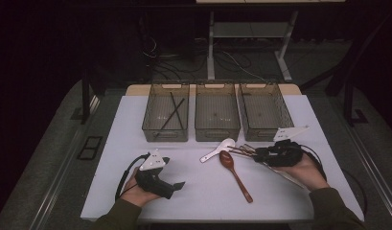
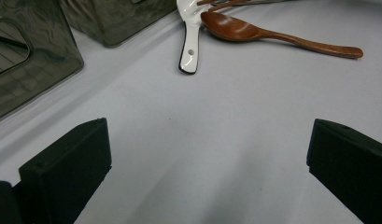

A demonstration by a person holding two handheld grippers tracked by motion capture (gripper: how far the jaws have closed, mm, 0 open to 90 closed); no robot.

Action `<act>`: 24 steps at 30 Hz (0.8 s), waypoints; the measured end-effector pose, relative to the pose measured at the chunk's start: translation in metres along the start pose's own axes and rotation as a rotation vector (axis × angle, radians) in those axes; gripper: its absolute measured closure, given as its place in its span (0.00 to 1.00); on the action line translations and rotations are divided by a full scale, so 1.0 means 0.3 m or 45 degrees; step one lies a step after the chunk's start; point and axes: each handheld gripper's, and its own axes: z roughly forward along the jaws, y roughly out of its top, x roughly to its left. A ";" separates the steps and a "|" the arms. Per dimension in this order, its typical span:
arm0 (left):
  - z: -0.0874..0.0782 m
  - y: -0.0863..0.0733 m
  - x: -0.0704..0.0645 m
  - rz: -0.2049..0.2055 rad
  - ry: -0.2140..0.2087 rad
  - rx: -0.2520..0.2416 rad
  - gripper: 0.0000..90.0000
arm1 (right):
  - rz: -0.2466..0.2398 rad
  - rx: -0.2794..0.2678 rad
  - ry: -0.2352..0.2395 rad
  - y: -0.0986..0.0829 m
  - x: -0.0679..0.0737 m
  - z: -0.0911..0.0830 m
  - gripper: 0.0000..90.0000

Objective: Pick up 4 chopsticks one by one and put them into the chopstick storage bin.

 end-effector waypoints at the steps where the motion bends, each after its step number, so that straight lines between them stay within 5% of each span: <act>1: 0.000 -0.001 0.000 -0.001 -0.002 -0.003 0.00 | -0.002 0.005 -0.016 -0.003 -0.007 -0.014 0.70; 9: 0.000 -0.002 0.003 -0.004 -0.010 -0.002 0.00 | 0.003 0.048 -0.142 -0.055 -0.072 -0.116 0.72; 24: 0.000 -0.003 0.004 -0.002 -0.010 0.005 0.00 | 0.070 0.145 -0.210 -0.162 -0.142 -0.172 0.93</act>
